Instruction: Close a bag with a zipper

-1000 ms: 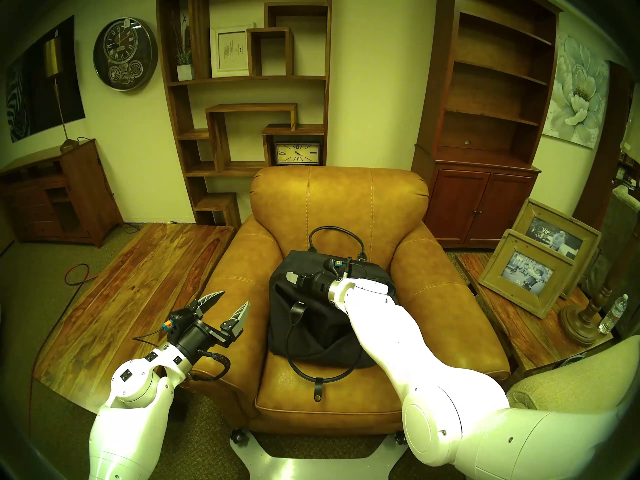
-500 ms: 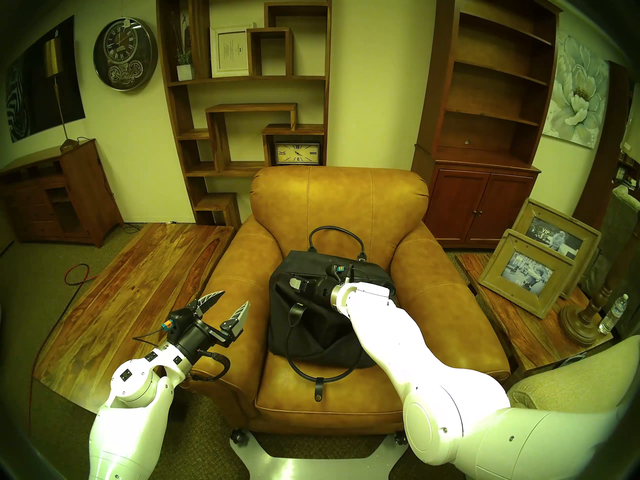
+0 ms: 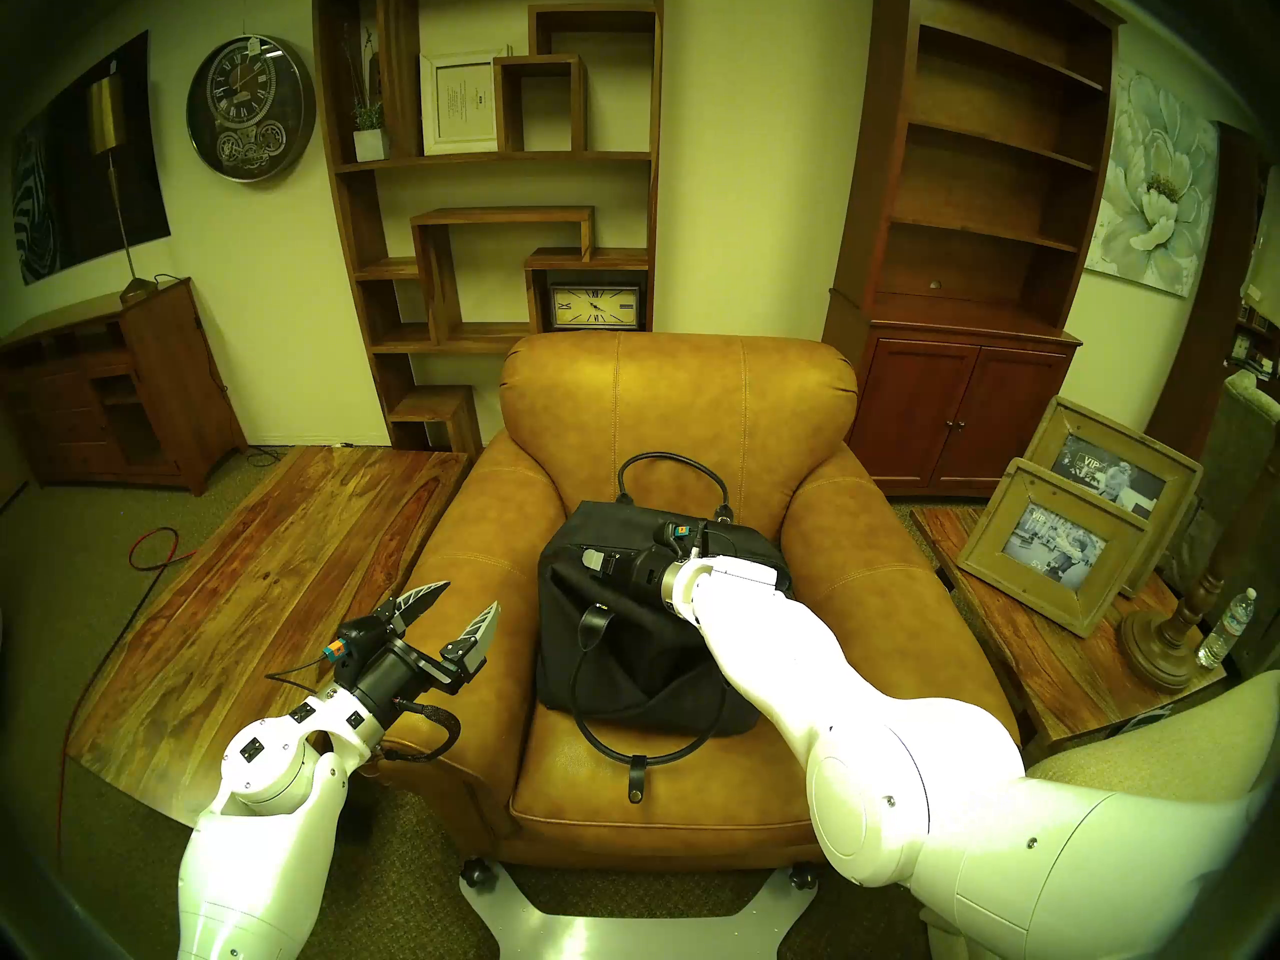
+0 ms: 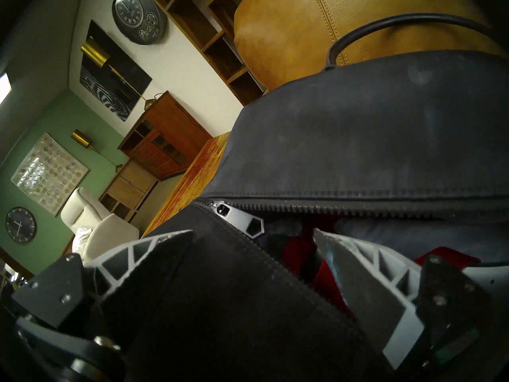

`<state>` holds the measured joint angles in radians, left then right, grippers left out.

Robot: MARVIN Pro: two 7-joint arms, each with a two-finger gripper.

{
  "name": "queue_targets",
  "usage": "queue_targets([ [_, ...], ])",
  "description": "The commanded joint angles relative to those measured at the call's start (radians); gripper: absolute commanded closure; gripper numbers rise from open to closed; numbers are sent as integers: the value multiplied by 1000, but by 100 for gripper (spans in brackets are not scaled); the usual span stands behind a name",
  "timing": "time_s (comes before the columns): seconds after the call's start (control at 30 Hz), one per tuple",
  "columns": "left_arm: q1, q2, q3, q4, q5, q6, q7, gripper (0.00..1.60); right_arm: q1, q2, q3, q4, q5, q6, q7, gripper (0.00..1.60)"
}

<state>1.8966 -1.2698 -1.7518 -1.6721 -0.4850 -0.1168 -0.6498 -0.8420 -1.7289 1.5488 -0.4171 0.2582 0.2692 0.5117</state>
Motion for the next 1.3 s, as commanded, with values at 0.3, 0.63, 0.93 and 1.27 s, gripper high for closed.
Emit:
queue_targets([
  [0.3, -4, -2, -3, -21, -1, -1, 0, 0, 119, -36, 24, 113, 12, -87, 17, 0],
  [0.63, -3, -3, -4, -23, 0, 0, 0, 0, 146, -36, 30, 180, 8, -110, 50, 9],
  [0.93, -3, -5, -5, -24, 1, 1, 0, 0, 158, -35, 35, 218, 7, -129, 62, 66],
  [1.27, -2, -6, -5, -25, 2, 2, 0, 0, 165, -32, 35, 233, 4, -146, 72, 82],
])
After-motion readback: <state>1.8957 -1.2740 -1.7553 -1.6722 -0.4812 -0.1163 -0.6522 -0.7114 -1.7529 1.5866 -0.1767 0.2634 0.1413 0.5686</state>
